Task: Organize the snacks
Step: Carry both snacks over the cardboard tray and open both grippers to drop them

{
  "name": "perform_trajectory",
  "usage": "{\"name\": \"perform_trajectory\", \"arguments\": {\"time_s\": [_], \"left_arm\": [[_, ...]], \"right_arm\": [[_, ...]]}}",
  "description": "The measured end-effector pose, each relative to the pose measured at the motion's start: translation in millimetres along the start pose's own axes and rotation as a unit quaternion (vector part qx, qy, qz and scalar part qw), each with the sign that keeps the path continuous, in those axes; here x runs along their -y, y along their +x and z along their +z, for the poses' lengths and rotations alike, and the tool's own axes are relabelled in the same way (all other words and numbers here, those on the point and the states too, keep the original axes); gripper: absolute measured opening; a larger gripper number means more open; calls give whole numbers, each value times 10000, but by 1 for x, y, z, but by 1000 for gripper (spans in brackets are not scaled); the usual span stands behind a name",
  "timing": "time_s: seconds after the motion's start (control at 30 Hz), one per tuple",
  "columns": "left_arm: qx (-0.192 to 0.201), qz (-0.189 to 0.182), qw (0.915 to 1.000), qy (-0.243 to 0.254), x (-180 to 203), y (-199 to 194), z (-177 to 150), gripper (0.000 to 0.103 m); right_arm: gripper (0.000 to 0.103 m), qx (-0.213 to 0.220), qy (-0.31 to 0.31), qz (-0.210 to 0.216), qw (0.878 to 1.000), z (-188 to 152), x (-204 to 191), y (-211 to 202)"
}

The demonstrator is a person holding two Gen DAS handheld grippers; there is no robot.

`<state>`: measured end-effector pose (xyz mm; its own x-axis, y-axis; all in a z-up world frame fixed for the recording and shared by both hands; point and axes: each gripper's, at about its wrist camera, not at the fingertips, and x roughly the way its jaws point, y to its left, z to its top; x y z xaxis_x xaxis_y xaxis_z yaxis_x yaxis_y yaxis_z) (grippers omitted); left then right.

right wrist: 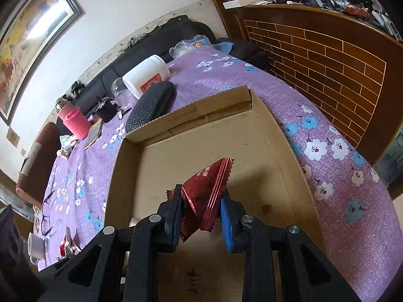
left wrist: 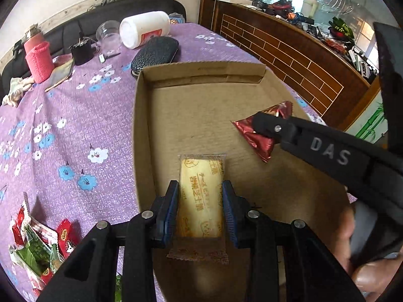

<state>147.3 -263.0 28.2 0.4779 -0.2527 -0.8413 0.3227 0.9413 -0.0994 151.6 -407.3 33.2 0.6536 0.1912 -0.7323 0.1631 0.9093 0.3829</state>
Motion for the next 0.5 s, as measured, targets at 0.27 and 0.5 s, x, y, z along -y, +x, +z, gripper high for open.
{"name": "perform_trajectory", "arguments": {"time_s": [0.27, 0.5], "left_arm": [[31, -80, 9999, -76, -2, 0, -4, 33], [91, -113, 9999, -63, 0, -2, -6, 34]], "right_arm": [[30, -11, -35, -91, 10000, -1, -2, 1], [32, -75, -19, -98, 9999, -1, -2, 3]]}}
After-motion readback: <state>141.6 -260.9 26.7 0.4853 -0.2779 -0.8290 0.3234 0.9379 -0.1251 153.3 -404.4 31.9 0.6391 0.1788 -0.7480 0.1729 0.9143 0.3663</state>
